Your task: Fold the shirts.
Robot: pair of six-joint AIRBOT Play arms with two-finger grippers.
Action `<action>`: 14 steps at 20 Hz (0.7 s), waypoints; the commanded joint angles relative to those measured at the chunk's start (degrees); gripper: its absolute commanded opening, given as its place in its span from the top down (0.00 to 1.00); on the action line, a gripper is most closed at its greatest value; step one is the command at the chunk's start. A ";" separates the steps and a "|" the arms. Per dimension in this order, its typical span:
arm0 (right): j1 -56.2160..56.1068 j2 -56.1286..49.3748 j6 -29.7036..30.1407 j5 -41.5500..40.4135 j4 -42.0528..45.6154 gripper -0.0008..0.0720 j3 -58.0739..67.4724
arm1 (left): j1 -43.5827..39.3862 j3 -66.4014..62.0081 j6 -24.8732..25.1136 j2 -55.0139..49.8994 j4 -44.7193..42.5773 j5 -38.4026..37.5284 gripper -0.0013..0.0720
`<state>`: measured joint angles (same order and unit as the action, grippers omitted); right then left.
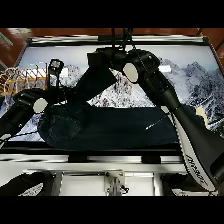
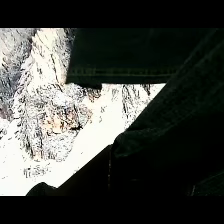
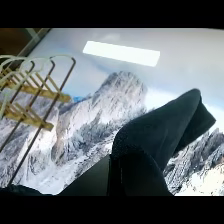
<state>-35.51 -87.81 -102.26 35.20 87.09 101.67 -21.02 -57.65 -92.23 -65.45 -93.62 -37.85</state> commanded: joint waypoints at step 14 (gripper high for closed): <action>-1.18 7.65 3.78 -0.83 13.27 0.86 1.97 | -3.34 0.11 1.05 7.76 -1.27 5.90 0.87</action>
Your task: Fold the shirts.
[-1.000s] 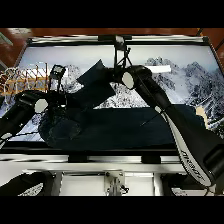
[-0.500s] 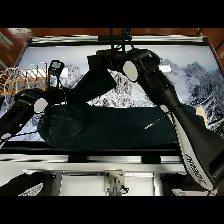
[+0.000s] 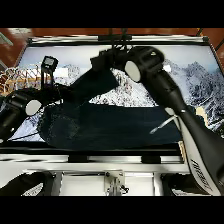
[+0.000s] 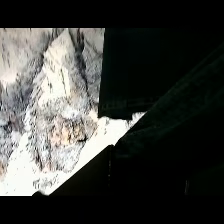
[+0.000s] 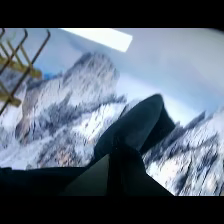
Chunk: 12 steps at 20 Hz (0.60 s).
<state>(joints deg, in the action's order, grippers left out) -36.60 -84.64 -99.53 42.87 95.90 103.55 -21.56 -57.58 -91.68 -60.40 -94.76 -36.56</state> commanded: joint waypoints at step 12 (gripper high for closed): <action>-1.20 -6.58 1.05 12.85 0.04 0.17 0.04 | 3.19 0.28 0.48 -0.59 -0.33 -5.33 0.87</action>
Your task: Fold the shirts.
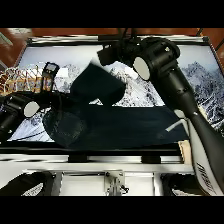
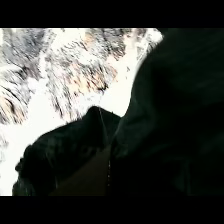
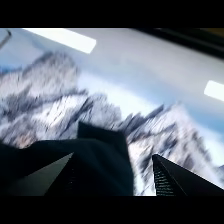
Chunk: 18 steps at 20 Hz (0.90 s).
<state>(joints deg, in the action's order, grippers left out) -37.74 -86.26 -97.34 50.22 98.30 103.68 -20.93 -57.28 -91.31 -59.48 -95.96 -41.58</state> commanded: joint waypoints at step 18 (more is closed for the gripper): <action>25.07 -16.96 -3.37 8.59 -40.76 0.18 -14.95 | 2.69 -0.02 0.15 -6.84 3.17 -0.31 0.87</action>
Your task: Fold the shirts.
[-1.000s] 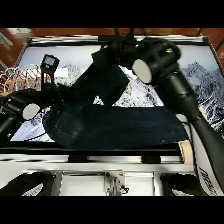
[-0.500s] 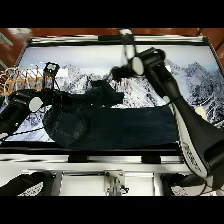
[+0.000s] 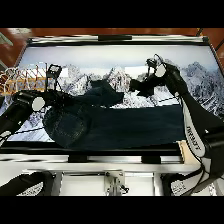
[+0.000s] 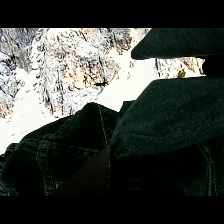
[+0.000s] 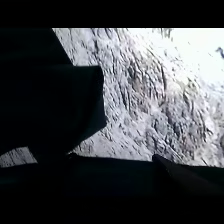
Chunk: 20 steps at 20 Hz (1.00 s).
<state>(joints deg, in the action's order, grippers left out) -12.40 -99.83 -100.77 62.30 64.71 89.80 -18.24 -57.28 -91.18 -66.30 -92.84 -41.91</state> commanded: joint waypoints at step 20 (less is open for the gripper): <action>-3.61 -8.20 -4.61 -12.20 -6.56 0.86 -1.01 | 0.00 -0.13 0.02 0.35 0.04 0.02 0.87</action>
<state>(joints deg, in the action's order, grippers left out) -16.16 -108.20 -105.45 51.51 57.63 88.73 -18.24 -57.32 -91.18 -66.00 -92.75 -41.93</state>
